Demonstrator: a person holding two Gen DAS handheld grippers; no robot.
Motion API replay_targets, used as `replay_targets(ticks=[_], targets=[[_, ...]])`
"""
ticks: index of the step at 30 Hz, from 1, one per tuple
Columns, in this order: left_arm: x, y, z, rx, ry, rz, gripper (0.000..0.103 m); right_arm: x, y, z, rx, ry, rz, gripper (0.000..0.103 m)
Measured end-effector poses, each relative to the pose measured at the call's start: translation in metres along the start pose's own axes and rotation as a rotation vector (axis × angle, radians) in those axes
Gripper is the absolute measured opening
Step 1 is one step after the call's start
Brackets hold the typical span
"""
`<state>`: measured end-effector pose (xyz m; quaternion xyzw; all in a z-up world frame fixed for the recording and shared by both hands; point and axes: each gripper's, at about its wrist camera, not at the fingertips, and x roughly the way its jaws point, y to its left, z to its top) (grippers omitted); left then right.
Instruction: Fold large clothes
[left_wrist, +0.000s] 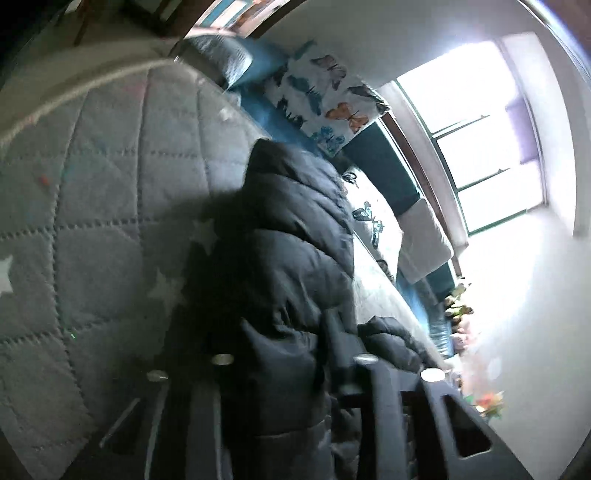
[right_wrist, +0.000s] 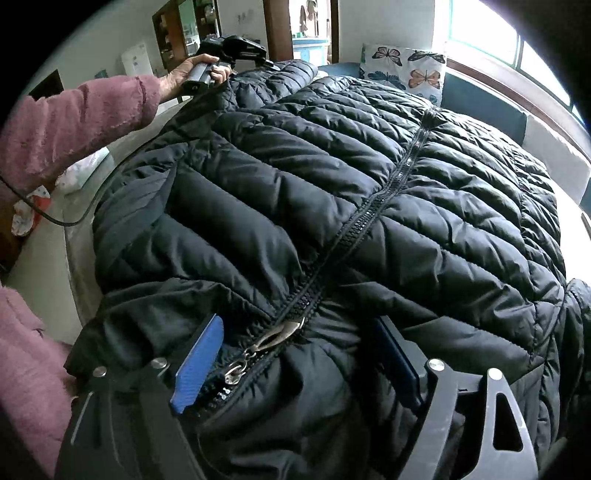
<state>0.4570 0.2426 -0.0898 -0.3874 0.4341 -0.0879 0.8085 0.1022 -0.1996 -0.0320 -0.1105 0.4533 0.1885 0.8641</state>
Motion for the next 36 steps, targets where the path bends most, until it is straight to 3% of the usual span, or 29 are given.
replay_targets(ticks=[5,11,15,19,26,30,33,35,36], targets=[[-0.029,-0.035,-0.004,0.084,-0.125,0.06,0.01,0.0,0.001,0.0,0.003,-0.006,-0.006,0.09],[-0.109,-0.127,-0.026,0.301,-0.302,0.046,0.01,-0.002,0.0,0.001,0.029,-0.01,-0.007,0.09],[-0.154,-0.2,-0.066,0.489,-0.384,0.008,0.01,-0.011,0.001,0.004,0.037,-0.029,-0.006,0.09],[-0.183,-0.262,-0.15,0.694,-0.401,-0.031,0.01,-0.035,-0.004,0.003,0.052,-0.113,-0.036,0.09],[-0.15,-0.324,-0.307,0.943,-0.272,-0.102,0.01,-0.069,-0.038,-0.023,0.177,-0.19,-0.121,0.09],[-0.09,-0.334,-0.416,1.068,-0.104,-0.108,0.01,-0.079,-0.06,-0.05,0.288,-0.19,-0.163,0.09],[-0.031,-0.325,-0.495,1.148,0.058,-0.024,0.01,-0.084,-0.07,-0.068,0.359,-0.192,-0.174,0.09],[0.012,-0.311,-0.533,1.189,0.179,0.049,0.01,-0.087,-0.074,-0.078,0.385,-0.194,-0.191,0.09],[0.024,-0.305,-0.545,1.203,0.196,0.069,0.012,-0.089,-0.076,-0.083,0.393,-0.194,-0.195,0.09]])
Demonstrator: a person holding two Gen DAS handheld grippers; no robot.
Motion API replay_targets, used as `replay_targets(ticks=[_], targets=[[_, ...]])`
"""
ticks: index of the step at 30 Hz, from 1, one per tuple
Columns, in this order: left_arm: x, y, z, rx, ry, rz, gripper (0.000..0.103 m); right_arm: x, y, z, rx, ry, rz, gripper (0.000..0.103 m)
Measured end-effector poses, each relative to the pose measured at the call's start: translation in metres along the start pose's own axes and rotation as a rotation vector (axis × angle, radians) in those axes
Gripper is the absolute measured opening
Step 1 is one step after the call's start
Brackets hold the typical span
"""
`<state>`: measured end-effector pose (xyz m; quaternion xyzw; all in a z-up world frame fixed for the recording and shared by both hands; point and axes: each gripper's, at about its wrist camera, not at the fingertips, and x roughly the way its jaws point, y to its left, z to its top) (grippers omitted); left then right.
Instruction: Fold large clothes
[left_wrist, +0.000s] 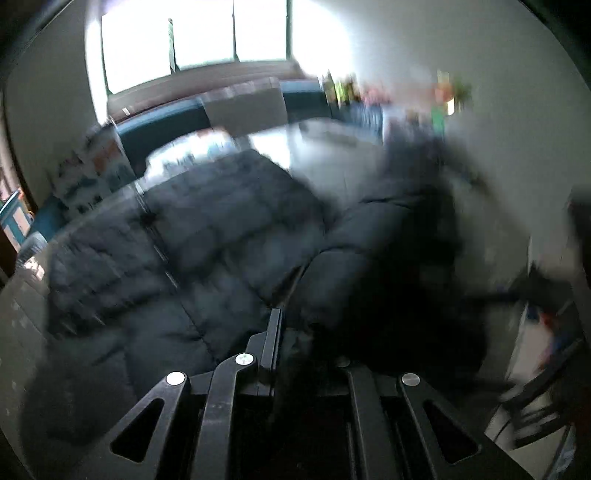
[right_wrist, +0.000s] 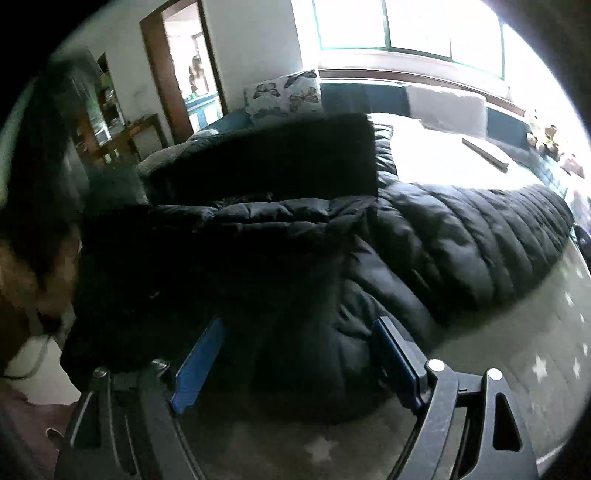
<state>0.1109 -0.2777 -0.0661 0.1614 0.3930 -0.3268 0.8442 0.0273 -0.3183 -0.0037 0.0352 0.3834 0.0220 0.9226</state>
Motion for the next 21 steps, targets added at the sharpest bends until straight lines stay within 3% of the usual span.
replay_targets(ticks=[4,7,9,12,17,21], targets=[[0.015,-0.018,-0.018,0.094,-0.029,0.08,0.019,-0.009,-0.013,-0.006,0.054,-0.002,0.006,0.09],[-0.006,-0.028,-0.022,0.12,-0.076,0.057,0.038,-0.019,-0.024,0.001,0.101,-0.026,0.025,0.09],[-0.036,-0.019,-0.014,0.106,-0.105,0.016,0.082,-0.028,-0.027,0.007,0.11,-0.055,0.026,0.09],[-0.082,-0.012,-0.013,0.075,-0.207,-0.045,0.102,-0.041,-0.025,0.021,0.08,-0.099,-0.004,0.09],[-0.141,0.025,-0.006,0.045,-0.284,-0.005,0.102,-0.049,-0.013,0.049,0.027,-0.154,0.005,0.09],[-0.157,0.1,-0.009,-0.138,-0.255,0.058,0.102,-0.03,0.003,0.073,-0.021,-0.157,0.053,0.09]])
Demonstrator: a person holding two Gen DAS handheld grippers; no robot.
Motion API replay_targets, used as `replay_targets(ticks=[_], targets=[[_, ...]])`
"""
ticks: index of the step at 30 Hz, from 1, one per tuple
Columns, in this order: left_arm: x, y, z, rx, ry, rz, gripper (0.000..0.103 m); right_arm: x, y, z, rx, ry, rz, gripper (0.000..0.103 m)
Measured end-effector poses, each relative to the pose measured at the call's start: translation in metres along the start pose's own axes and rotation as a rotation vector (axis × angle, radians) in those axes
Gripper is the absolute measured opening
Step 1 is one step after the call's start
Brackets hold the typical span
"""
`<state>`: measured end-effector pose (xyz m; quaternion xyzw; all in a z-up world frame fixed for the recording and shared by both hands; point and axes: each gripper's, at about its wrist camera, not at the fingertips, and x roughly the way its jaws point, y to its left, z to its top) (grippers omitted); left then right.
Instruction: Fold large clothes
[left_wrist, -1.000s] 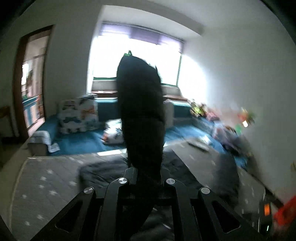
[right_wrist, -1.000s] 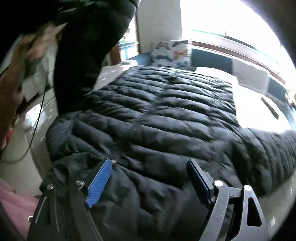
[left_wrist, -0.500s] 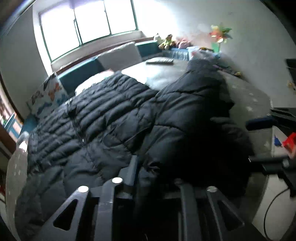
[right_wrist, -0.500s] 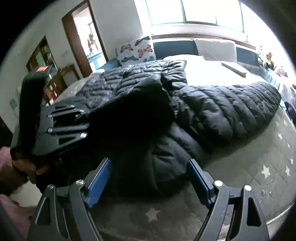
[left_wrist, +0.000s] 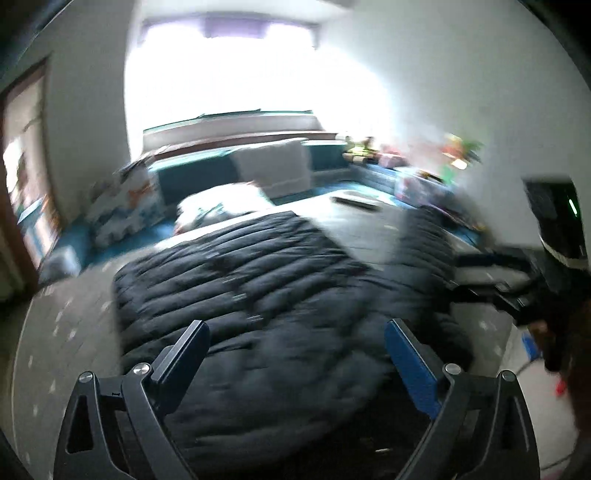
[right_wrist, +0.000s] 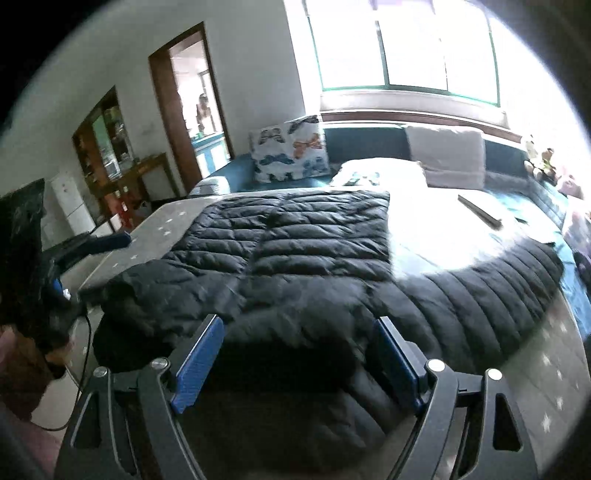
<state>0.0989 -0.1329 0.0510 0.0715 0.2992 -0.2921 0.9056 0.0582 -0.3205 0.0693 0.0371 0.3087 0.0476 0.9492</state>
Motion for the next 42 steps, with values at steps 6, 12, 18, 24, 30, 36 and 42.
replay_targets(ticks=[6,12,18,24,30,36,42], targets=[[0.017,0.107,-0.007,-0.163,0.111,0.118,0.102,0.047,0.023,0.02,-0.084,0.062,0.071,0.09],[0.048,0.14,-0.059,-0.222,0.239,0.072,0.1,0.103,0.005,-0.003,-0.075,0.231,0.055,0.09],[0.061,0.143,-0.087,-0.229,0.233,0.1,0.102,0.1,-0.031,-0.027,0.066,0.23,0.134,0.089],[0.067,0.133,-0.089,-0.187,0.231,0.151,0.103,0.079,-0.035,-0.038,0.054,0.245,0.088,0.089],[0.062,0.126,-0.081,-0.173,0.266,0.203,0.103,0.079,-0.041,-0.048,0.059,0.229,0.105,0.089],[0.035,0.117,-0.06,-0.2,0.254,0.215,0.103,0.027,-0.09,-0.027,0.121,0.133,0.09,0.089],[0.032,0.083,-0.034,-0.171,0.228,0.178,0.103,-0.001,-0.208,-0.018,0.336,0.075,-0.109,0.089]])
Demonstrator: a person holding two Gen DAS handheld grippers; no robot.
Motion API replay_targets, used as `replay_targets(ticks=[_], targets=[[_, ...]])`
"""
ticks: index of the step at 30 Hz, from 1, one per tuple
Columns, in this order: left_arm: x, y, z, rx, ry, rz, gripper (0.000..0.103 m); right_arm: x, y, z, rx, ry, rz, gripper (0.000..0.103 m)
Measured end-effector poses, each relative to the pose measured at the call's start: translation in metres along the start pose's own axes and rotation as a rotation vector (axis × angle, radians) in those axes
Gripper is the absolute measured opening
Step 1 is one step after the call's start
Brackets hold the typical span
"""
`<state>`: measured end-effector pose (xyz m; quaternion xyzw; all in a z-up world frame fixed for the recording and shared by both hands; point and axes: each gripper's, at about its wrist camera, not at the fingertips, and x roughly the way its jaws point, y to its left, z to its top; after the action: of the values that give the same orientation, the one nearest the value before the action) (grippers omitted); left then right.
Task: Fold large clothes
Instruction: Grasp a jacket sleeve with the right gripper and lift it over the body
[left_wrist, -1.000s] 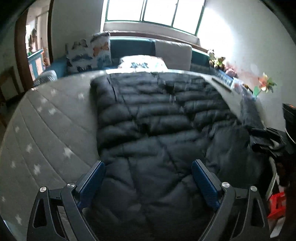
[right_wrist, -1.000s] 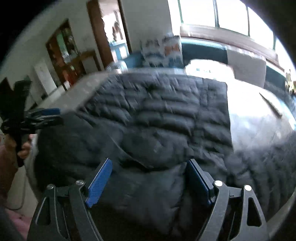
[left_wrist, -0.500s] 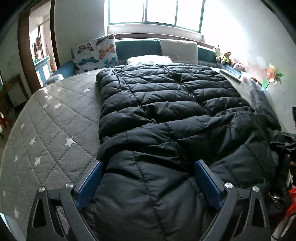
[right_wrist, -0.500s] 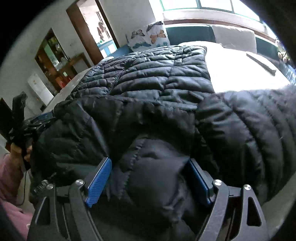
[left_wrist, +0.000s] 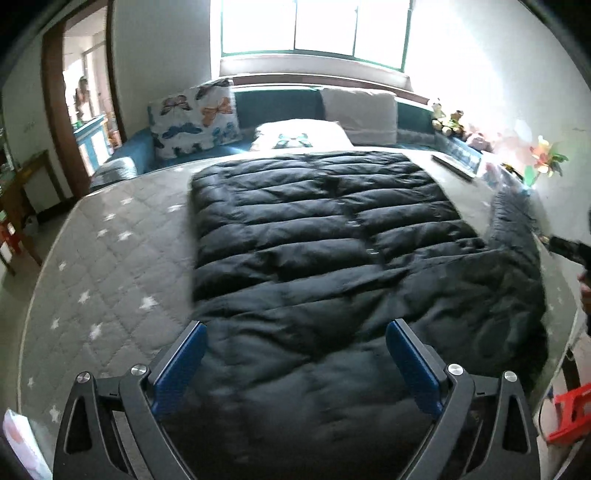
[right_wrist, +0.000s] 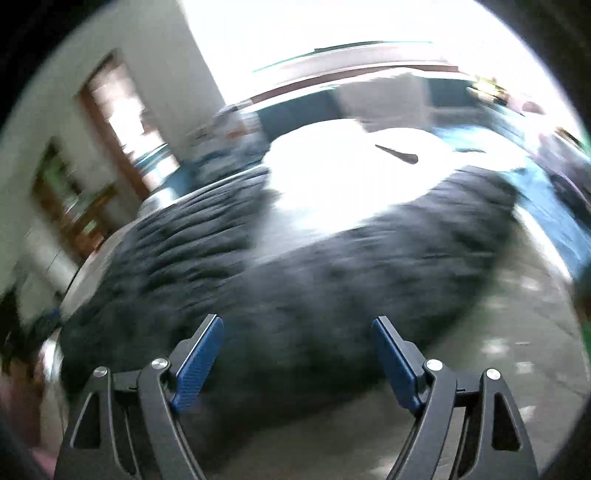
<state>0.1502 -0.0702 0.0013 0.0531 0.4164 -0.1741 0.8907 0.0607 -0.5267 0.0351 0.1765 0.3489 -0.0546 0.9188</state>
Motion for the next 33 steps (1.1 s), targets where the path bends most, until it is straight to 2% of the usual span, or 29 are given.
replay_targets(ticks=[5,7,11,14,15,16,17,19,21,23,27,31,33], targets=[[0.024,-0.049,0.019,0.097,0.065,-0.015,0.103,0.024,-0.092,0.027,0.228,0.028,-0.098,0.089],[0.032,-0.066,0.027,0.118,0.084,-0.058,0.103,0.036,-0.117,0.035,0.282,0.023,-0.139,0.089],[0.05,-0.102,0.044,0.153,0.122,-0.134,0.103,0.053,-0.157,0.045,0.399,-0.001,-0.108,0.089],[0.066,-0.128,0.052,0.189,0.141,-0.165,0.103,0.061,-0.169,0.053,0.445,-0.064,-0.066,0.084],[0.071,-0.136,0.054,0.2,0.149,-0.168,0.103,0.062,-0.17,0.055,0.452,-0.075,-0.053,0.071],[0.078,-0.144,0.056,0.209,0.16,-0.169,0.103,0.066,-0.17,0.057,0.458,-0.073,-0.042,0.064],[0.084,-0.152,0.057,0.217,0.169,-0.173,0.103,0.068,-0.168,0.058,0.457,-0.069,-0.047,0.052],[0.095,-0.165,0.056,0.239,0.181,-0.163,0.103,0.072,-0.161,0.06,0.449,-0.066,-0.049,0.043],[0.102,-0.176,0.054,0.282,0.176,-0.118,0.103,0.072,-0.157,0.062,0.452,-0.07,-0.039,0.029],[0.105,-0.185,0.054,0.308,0.166,-0.107,0.103,0.065,-0.153,0.065,0.446,-0.087,-0.022,0.021],[0.1,-0.197,0.06,0.31,0.127,-0.108,0.103,0.039,-0.129,0.081,0.399,-0.156,0.014,0.016],[0.106,-0.214,0.059,0.324,0.121,-0.134,0.103,0.008,-0.088,0.102,0.309,-0.223,0.056,0.015],[0.116,-0.227,0.052,0.368,0.117,-0.1,0.103,-0.011,-0.059,0.112,0.249,-0.261,0.084,0.015]])
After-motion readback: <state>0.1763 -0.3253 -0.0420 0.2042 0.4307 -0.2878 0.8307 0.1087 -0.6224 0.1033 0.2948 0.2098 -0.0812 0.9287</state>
